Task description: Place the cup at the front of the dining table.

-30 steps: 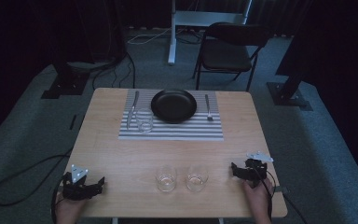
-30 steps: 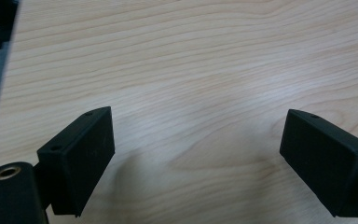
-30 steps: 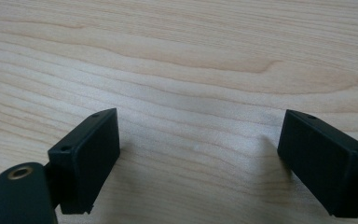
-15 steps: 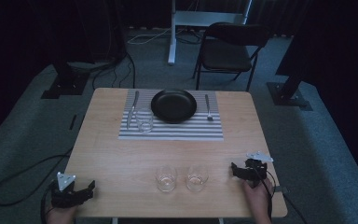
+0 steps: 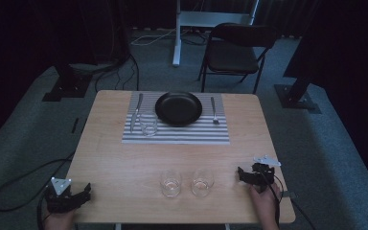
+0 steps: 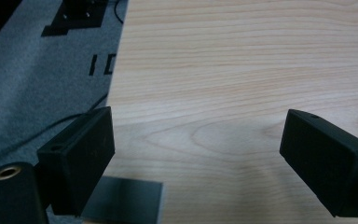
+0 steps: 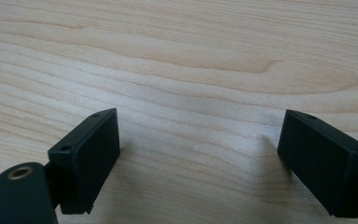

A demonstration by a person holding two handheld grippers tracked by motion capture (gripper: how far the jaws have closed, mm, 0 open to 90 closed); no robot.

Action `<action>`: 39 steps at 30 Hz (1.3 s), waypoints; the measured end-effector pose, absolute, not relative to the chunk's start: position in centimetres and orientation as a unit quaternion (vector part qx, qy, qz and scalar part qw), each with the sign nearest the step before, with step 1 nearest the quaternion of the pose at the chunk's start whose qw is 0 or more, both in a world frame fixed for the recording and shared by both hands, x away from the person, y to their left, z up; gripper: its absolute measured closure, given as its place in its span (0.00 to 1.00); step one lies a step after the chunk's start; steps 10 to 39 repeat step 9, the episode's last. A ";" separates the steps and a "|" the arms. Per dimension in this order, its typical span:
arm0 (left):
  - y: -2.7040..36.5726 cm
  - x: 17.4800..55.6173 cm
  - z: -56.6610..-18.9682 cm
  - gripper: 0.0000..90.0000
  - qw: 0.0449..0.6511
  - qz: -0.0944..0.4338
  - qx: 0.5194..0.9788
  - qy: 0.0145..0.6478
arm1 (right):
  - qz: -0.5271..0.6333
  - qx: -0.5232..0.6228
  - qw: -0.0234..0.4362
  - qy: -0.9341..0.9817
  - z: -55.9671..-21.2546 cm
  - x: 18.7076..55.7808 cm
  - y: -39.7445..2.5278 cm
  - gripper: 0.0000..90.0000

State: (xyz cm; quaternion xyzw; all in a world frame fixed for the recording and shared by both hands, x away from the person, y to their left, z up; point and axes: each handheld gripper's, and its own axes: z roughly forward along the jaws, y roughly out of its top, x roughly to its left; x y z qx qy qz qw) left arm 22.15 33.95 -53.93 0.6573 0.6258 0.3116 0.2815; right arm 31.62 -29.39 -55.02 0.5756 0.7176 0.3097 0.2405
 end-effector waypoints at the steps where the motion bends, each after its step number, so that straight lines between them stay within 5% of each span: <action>1: 33.9 22.1 -53.9 0.12 0.282 0.312 0.657 0.626 | 0.310 0.576 0.241 0.718 -55.0 31.6 -29.4 0.14; 39: 34.3 22.2 -54.1 0.12 0.278 0.301 0.652 0.639 | 0.310 0.576 0.240 0.718 -55.0 31.6 -29.4 0.14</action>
